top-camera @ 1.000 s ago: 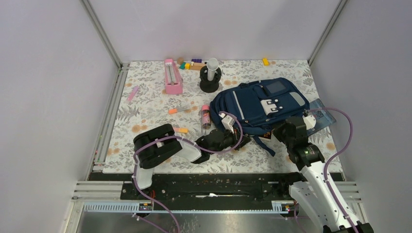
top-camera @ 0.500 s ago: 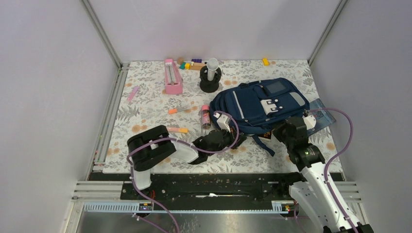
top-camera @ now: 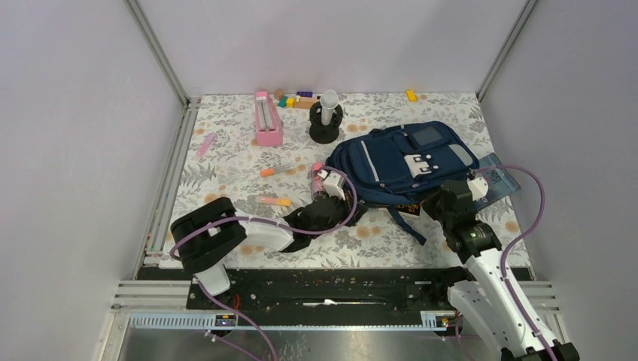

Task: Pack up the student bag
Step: Unzip the student bag at the center of the board.

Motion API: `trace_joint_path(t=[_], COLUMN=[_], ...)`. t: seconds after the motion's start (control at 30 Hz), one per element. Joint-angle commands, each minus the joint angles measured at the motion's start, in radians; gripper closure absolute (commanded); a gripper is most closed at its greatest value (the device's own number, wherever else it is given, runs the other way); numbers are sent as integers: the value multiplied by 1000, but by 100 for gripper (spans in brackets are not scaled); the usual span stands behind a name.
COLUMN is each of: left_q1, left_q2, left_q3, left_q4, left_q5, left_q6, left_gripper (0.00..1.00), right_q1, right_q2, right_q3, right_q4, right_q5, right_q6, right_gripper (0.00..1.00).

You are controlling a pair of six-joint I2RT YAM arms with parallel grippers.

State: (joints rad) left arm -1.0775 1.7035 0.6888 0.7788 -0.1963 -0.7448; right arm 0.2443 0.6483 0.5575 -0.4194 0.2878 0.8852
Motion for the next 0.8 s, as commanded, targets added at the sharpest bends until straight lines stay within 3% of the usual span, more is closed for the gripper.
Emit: trace_joint_path(t=[0.0, 0.5, 0.77], left_q1=[73, 172, 131], left_q2=[-80, -192, -252], left_q3=[-52, -51, 49], left_q4=[-93, -254, -324], left_q5=[-104, -39, 180], left_q6=[44, 180, 395], left_gripper=[100, 100, 100], right_q1=[-19, -106, -226], right_q2=[5, 51, 217], right_q3=[56, 82, 156], right_q4=[15, 26, 114], right_q5=[202, 204, 75], right_q6=[-72, -162, -276], right_gripper=[100, 100, 100])
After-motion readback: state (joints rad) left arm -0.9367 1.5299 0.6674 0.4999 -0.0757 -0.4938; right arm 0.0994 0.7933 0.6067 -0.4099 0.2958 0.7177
